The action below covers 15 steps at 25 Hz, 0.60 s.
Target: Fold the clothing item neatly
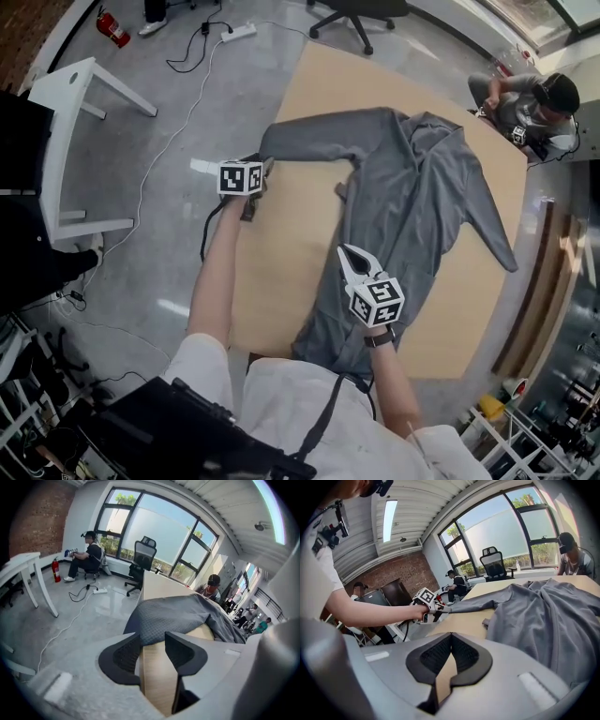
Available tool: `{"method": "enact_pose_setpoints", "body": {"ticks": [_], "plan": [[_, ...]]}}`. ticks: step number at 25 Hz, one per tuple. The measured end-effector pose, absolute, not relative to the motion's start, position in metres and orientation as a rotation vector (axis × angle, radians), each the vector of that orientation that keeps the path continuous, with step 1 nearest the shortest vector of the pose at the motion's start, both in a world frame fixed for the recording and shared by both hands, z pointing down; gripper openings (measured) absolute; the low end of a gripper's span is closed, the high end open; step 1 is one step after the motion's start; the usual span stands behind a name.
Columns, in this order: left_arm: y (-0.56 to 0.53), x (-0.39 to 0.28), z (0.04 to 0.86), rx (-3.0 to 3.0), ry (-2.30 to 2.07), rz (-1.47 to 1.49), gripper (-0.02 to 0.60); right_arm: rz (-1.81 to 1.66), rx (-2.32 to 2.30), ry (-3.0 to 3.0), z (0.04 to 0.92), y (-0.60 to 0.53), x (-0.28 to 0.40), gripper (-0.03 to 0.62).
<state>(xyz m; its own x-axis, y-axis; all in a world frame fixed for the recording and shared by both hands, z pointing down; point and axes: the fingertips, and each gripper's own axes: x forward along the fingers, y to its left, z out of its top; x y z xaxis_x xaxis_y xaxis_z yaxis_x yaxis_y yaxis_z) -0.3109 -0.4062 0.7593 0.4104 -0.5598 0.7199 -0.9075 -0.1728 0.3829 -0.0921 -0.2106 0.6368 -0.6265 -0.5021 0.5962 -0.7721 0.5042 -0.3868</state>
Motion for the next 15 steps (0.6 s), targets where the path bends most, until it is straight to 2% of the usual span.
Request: {"method": "enact_pose_setpoints", "body": {"ticks": [6,8,9,15], "plan": [[-0.419,-0.316,0.773,1.731,-1.272,0.465,0.157,0.948,1.087,-2.329,0.637,-0.207,-0.08,-0.002],[-0.421,-0.325,0.764,1.722,-1.376,0.492,0.038,0.985,1.114,-2.33,0.635,-0.208,-0.076,-0.002],[-0.423,-0.327,0.756,1.735,-1.424,0.523,0.021,0.999,1.13,-2.337,0.632,-0.21,-0.075,-0.002],[-0.444,-0.283,0.67,1.952,-1.542,0.549,0.017,1.007,1.214,-2.36,0.617,-0.211,-0.056,-0.002]]}}
